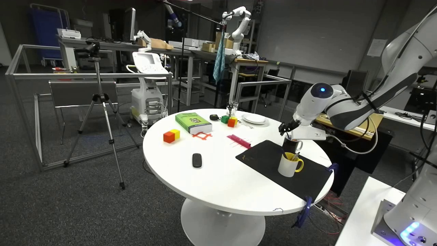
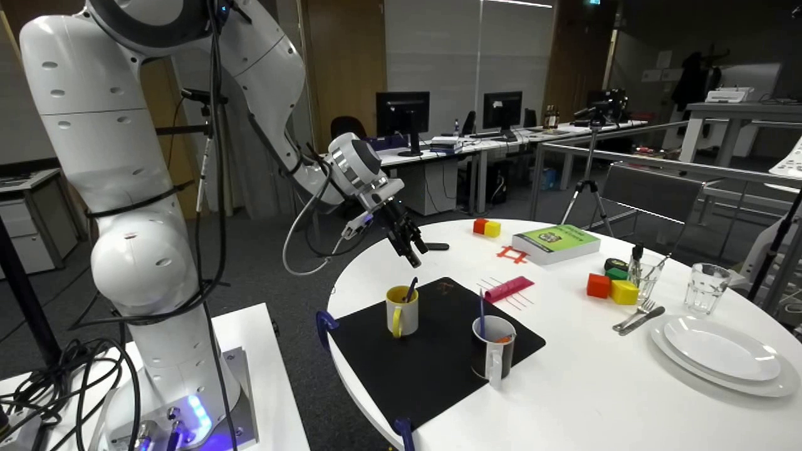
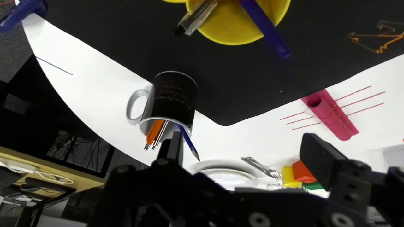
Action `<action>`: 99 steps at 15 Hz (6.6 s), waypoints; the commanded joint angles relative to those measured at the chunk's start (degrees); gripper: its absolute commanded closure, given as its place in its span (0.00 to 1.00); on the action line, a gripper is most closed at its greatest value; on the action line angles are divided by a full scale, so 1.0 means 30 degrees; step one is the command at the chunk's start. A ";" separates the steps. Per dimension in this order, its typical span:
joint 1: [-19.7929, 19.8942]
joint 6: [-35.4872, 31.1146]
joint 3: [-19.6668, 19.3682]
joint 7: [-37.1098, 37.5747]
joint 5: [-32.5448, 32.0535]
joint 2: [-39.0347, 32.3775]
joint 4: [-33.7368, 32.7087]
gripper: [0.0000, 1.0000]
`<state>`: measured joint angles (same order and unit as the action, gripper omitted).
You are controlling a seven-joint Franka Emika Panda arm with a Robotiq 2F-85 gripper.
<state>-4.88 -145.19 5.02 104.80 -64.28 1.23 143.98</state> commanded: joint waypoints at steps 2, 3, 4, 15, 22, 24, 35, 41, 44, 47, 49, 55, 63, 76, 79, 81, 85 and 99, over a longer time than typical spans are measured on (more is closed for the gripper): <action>-0.0126 -0.1851 0.0083 -0.1012 -0.1158 0.0084 0.0544 0.00; -0.0082 -0.2355 0.0075 -0.1294 -0.1634 -0.0009 0.0553 0.00; -0.0015 -0.2996 0.0016 -0.1848 -0.1919 -0.0098 0.0640 0.00; 0.0928 -0.5679 -0.1327 -0.8970 -0.2955 -0.1656 0.0564 0.00; 0.1630 -0.9340 -0.2172 -1.1262 -0.4830 -0.3191 -0.0079 0.00; 0.1761 -1.0328 -0.2352 -1.2052 -0.5024 -0.3657 -0.0220 0.00; 0.1900 -1.2455 -0.2963 -1.3467 -0.7554 -0.5111 -0.2012 0.76; 0.1846 -1.2336 -0.2918 -1.3395 -0.8392 -0.5248 -0.2203 1.00; 0.1798 -1.2193 -0.2896 -1.3095 -0.8657 -0.5159 -0.2192 0.74; 0.1761 -1.2193 -0.2901 -1.2739 -0.9033 -0.4792 -0.2144 0.58; 0.1773 -1.2220 -0.2904 -1.2647 -0.9202 -0.4715 -0.2169 0.43; 0.1732 -1.2129 -0.2856 -1.2637 -0.9563 -0.4496 -0.1824 0.00; 0.1678 -1.2058 -0.2777 -1.2310 -1.0627 -0.3348 -0.0518 0.02; 0.1771 -1.1593 -0.2845 -1.2228 -1.0724 -0.1946 0.0931 0.68; 0.1830 -1.1658 -0.2935 -1.2192 -1.0640 -0.2289 0.0614 0.36; 0.1845 -1.1671 -0.3006 -1.2133 -1.0650 -0.2468 0.0423 0.22; 0.1839 -1.1790 -0.3157 -1.2042 -1.0545 -0.2894 0.0005 0.03; 0.1745 -1.1691 -0.3244 -1.2234 -1.0404 -0.4444 -0.0997 0.97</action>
<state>0.16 -180.17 -4.62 67.39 -94.93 -11.44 142.12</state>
